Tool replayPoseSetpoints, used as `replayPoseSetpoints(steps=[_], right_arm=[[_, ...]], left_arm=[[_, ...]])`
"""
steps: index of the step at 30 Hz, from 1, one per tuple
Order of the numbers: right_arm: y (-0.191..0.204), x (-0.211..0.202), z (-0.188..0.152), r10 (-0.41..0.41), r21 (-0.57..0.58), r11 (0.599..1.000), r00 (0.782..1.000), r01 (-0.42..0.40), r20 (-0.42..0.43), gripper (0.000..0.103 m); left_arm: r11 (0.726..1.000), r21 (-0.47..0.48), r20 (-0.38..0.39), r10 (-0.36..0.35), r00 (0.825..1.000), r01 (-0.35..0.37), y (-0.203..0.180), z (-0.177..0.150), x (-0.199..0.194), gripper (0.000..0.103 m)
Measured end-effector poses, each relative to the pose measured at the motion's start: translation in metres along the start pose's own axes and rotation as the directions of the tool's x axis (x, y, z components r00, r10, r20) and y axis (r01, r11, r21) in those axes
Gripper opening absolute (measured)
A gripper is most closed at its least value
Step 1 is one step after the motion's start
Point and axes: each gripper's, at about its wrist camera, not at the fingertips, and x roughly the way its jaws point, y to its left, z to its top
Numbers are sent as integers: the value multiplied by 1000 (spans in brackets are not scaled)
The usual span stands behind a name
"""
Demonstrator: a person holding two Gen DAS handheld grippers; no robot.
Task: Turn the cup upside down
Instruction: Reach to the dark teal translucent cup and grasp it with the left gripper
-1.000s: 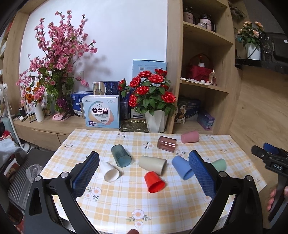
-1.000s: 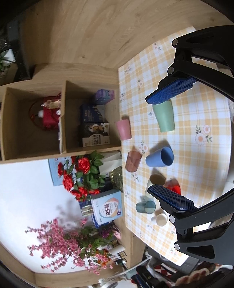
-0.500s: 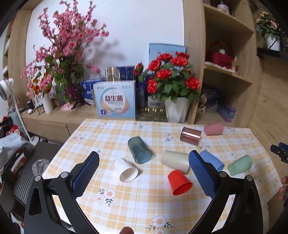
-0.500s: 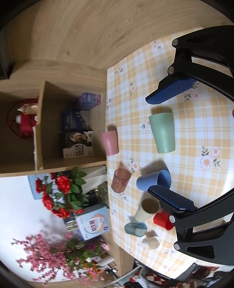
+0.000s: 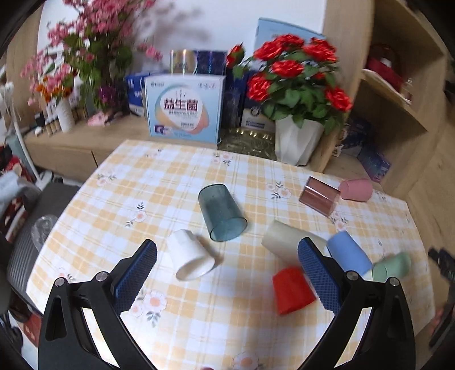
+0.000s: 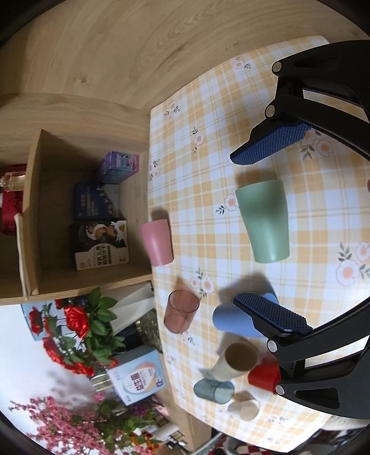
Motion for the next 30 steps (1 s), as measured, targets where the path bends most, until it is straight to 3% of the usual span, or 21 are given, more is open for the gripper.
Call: replayPoseSetpoints(steps=[3, 7, 15, 24, 30], right_arm=[[-5, 11, 1, 5, 19, 1000, 1000, -4, -19, 88], [-11, 24, -2, 5, 27, 1000, 999, -4, -47, 88], [-29, 39, -10, 0, 61, 998, 995, 6, -98, 88], [-39, 54, -17, 3, 91, 996, 990, 10, -140, 88], [-37, 53, -20, 18, 93, 996, 989, -5, -146, 88]], left_arm=[[999, -47, -59, 12, 998, -15, 4, 22, 37, 85], [983, -182, -184, -53, 981, 19, 16, 52, 107, 75], [965, -253, -342, -25, 939, -67, 23, 63, 195, 72], [970, -208, -416, 30, 909, -127, 23, 54, 232, 64], [976, -180, -389, 43, 920, -122, 17, 53, 228, 63]])
